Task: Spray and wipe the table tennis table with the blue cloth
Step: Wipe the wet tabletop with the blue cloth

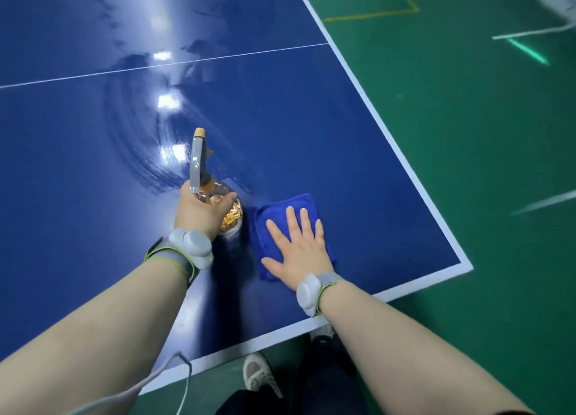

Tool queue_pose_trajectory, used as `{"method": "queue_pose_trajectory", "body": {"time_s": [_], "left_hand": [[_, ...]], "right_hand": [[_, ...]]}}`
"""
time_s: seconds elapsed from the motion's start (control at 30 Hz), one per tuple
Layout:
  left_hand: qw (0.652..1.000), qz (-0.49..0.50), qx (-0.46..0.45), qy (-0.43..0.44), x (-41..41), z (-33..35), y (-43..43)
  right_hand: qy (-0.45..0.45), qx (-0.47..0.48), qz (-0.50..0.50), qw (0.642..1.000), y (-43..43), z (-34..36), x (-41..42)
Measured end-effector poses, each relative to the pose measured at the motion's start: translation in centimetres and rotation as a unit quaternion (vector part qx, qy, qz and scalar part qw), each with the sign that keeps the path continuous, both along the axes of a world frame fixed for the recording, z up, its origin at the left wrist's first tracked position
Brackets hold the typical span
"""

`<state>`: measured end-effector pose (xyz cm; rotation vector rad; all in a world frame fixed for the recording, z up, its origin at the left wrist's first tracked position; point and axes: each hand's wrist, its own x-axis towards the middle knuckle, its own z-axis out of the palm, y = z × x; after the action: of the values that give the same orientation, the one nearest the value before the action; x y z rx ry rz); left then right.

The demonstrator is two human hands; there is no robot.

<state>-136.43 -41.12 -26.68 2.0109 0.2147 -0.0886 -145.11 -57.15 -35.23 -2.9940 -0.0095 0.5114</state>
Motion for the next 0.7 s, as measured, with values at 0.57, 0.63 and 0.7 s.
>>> {"method": "queue_pose_trajectory", "body": {"time_s": [0.57, 0.63, 0.7], "left_hand": [[0.978, 0.031, 0.136, 0.154, -2.9, -4.7, 0.6], [0.970, 0.009, 0.178, 0.165, -3.9, -4.8, 0.6], [0.948, -0.029, 0.247, 0.199, -4.7, -5.1, 0.4]], "right_hand": [[0.006, -0.039, -0.413, 0.910, -16.6, -0.5, -4.9], [0.005, -0.034, -0.375, 0.927, -14.5, -0.4, -4.7], [0.004, -0.031, -0.304, 0.952, -11.8, -0.4, -4.8]]}}
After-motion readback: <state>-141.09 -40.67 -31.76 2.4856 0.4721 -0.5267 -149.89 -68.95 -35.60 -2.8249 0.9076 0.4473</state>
